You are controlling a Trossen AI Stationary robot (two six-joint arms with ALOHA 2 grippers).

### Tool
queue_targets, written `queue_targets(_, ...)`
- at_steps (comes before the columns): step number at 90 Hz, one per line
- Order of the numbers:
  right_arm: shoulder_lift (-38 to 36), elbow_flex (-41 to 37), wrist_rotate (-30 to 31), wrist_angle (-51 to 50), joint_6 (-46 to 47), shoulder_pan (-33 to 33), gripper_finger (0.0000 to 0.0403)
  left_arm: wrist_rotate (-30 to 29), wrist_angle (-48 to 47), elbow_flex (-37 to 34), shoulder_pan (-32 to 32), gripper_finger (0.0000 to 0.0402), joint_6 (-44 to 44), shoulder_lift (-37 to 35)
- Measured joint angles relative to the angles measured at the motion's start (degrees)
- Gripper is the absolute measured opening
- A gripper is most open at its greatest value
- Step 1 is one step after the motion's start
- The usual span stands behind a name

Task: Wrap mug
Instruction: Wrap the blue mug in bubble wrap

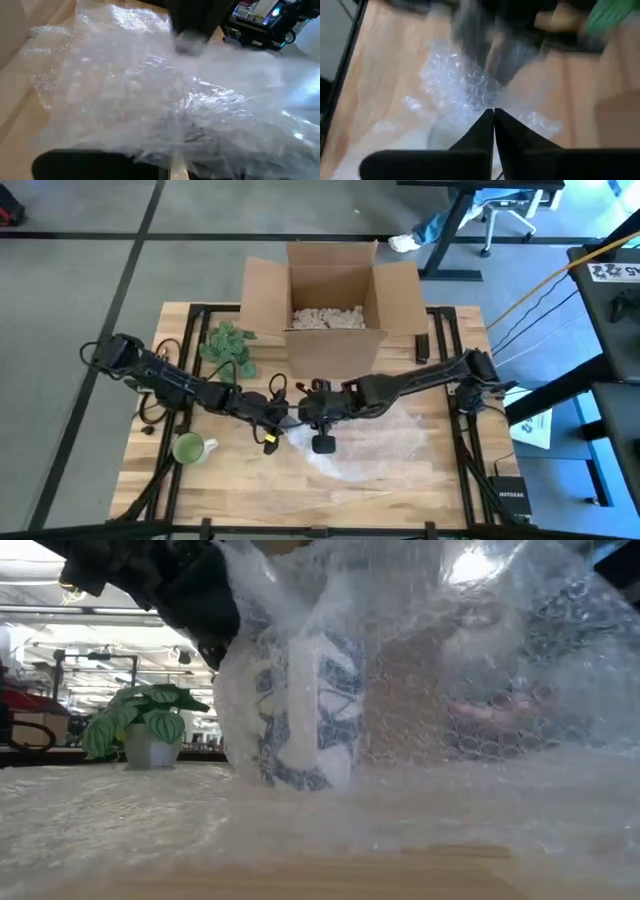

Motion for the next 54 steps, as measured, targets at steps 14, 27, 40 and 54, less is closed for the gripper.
queue_targets(14,0.46,0.13,-2.08,5.3,-2.5,0.36,0.0,-0.02,-0.02,0.0,0.35,0.0013,-0.11,0.0)
queue_targets(27,1.45,-0.11,-1.65,3.01,-2.16,0.23,0.0,-0.04,0.33,0.0,0.37,0.0013,0.03,0.0)
queue_targets(40,3.58,-0.2,-2.15,6.33,-3.05,0.2,0.0,-0.02,0.46,-0.02,0.62,0.0013,0.04,-0.01)
queue_targets(54,5.04,-0.22,-2.9,4.11,-2.55,0.25,0.0,-0.02,0.41,-0.04,0.9,0.0013,-0.12,-0.02)
